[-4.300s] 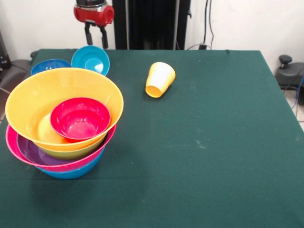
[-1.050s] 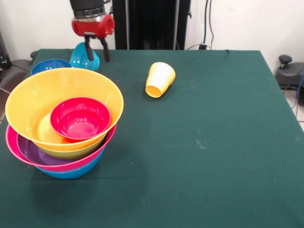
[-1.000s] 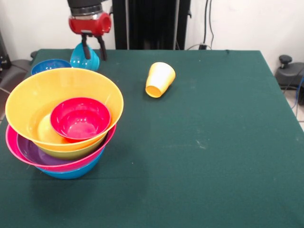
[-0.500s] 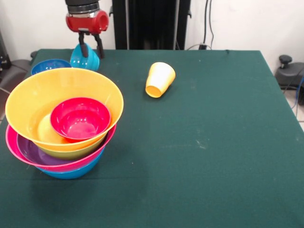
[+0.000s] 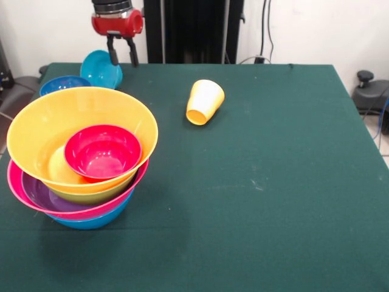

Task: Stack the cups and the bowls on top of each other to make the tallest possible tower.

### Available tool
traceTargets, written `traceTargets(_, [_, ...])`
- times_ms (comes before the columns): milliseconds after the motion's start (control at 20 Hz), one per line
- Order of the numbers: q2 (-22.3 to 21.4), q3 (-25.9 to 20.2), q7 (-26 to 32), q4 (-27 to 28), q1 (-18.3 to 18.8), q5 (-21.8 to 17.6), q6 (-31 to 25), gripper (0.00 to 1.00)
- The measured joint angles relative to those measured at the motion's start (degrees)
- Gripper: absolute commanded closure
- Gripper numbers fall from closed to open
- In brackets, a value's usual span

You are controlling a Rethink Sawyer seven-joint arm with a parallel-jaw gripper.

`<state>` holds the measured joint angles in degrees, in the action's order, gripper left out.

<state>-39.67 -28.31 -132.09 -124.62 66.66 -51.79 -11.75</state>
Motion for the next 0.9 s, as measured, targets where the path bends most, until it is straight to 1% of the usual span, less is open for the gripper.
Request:
traceTargets(100, [-0.05,0.0,0.0,-0.52,0.66,0.01,0.0,0.0])
traceTargets(150, [-0.08,0.02,0.0,-1.24,1.66,0.0,0.0,0.0])
traceTargets(350, [-0.08,0.17,0.0,-1.92,2.87,-0.02,0.0,0.0])
traceTargets(900, [-0.08,0.26,0.0,-1.97,4.3,-0.98,0.0,0.0])
